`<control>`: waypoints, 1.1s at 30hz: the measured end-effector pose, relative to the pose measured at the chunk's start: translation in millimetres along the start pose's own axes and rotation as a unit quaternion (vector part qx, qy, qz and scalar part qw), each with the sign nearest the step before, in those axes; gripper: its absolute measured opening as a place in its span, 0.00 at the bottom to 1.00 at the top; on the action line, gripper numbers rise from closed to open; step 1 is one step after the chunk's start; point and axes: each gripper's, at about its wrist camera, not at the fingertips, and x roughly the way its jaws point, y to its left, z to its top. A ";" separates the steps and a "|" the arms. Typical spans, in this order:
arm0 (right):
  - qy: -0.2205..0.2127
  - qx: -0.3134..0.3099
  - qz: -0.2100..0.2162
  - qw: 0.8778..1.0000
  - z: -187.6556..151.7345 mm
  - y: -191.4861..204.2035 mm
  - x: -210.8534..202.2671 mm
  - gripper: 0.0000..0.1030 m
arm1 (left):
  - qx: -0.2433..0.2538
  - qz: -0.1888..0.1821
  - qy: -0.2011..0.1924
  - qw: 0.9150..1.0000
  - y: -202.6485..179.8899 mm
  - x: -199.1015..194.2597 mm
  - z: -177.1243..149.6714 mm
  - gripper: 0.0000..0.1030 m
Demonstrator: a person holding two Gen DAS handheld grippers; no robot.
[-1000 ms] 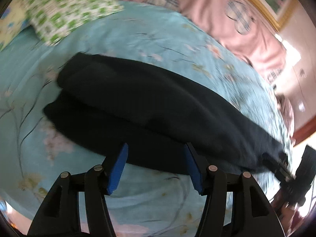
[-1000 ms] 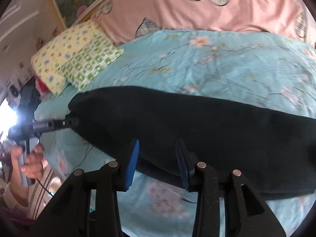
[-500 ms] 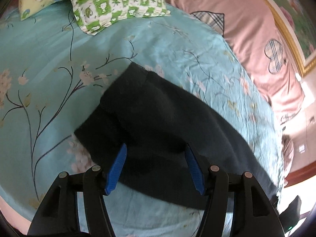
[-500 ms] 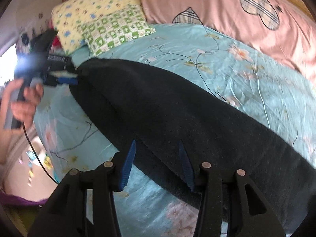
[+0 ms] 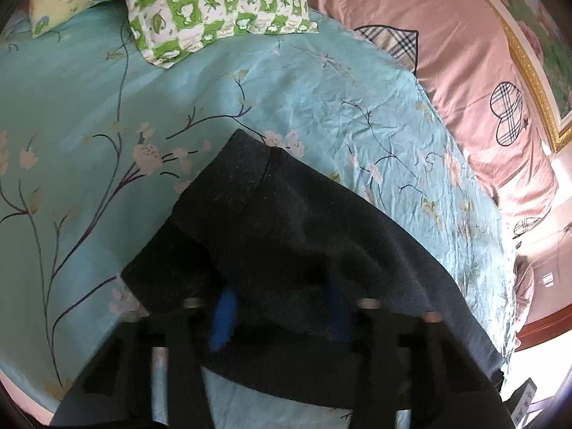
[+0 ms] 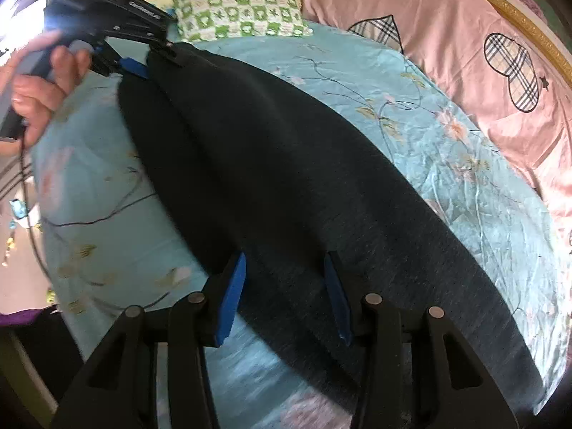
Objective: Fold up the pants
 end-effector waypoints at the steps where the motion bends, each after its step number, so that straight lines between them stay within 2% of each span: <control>1: 0.001 0.007 0.000 1.000 1.7 -2.8 1.6 0.44 | 0.000 0.003 0.001 1.000 0.1 1.8 0.2 0.14; 3: 0.002 0.023 0.006 1.000 3.8 -9.6 2.4 0.17 | 0.000 -0.002 -0.001 1.000 0.3 1.0 0.8 0.08; 6: -0.015 0.064 0.036 0.997 5.6 -23.6 -8.0 0.08 | 0.017 0.002 -0.021 1.000 -7.1 -14.1 -1.0 0.05; 11: -0.059 0.117 0.077 0.988 4.4 -44.6 -44.6 0.07 | 0.042 -0.011 -0.054 0.998 -18.7 -55.5 -8.7 0.05; 15: -0.086 0.111 0.087 0.986 2.0 -46.9 -74.1 0.07 | 0.058 -0.020 -0.064 0.996 -17.3 -77.7 -19.9 0.05; 18: -0.082 0.106 0.097 0.986 -3.6 -40.1 -78.2 0.07 | 0.074 -0.011 -0.065 0.995 -11.8 -76.3 -30.9 0.05; 24: -0.051 0.095 0.097 0.989 -10.9 -26.6 -52.4 0.07 | 0.088 0.002 -0.084 0.993 5.2 -51.1 -40.5 0.05; 28: -0.034 0.092 0.083 0.992 -10.1 -18.7 -34.6 0.07 | 0.093 0.019 -0.073 0.993 10.2 -32.0 -40.2 0.06; 33: -0.013 0.093 0.095 0.991 -14.1 -14.5 -31.0 0.14 | 0.085 0.025 -0.074 0.993 21.5 -39.7 -51.8 0.19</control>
